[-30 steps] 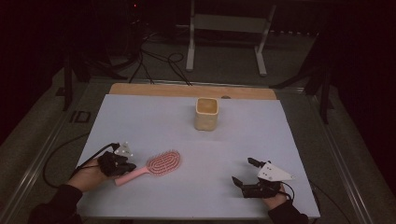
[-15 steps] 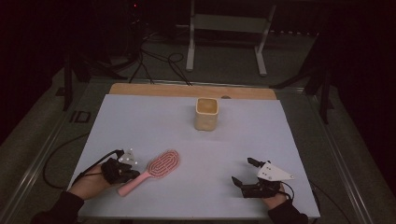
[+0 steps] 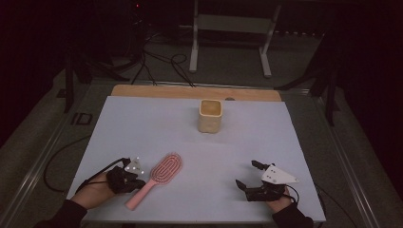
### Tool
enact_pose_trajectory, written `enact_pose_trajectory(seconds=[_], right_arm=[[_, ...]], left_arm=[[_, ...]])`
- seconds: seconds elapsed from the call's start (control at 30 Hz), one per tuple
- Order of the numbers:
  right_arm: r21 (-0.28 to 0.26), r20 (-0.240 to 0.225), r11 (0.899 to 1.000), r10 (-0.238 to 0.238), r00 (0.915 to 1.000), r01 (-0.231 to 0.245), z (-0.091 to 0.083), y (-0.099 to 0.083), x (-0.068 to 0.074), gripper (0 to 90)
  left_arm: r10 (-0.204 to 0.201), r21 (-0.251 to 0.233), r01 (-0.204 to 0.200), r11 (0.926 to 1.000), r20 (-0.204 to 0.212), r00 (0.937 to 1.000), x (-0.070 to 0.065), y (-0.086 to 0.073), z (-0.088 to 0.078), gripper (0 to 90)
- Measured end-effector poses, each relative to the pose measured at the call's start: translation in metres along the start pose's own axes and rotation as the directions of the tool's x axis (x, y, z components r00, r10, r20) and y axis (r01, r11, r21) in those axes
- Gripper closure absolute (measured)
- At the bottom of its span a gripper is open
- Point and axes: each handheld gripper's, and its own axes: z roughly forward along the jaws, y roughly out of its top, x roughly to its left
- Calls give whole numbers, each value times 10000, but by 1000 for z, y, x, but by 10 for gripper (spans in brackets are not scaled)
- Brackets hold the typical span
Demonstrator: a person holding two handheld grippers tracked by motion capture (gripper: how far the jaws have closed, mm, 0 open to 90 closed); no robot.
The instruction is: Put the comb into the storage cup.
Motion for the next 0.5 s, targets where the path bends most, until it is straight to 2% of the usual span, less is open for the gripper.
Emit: enact_pose_trajectory(seconds=[0.07,0.23,0.3,0.5], right_arm=[[15,-9,10000,-36,10000,36,0,0,0,88],[4,6,10000,-17,10000,17,0,0,-1,89],[-11,2,10000,-45,10000,46,0,0,-1,88],[-15,28,10000,-17,10000,17,0,0,-1,89]], left_arm=[[-56,121,58,9999,-185,9998,2,0,-1,898],[-404,76,408,9991,-477,9980,7,-1,-5,897],[-662,115,671,9977,-679,9955,9,-1,-7,896],[-1176,79,1188,9929,-904,9889,10,0,-13,896]])
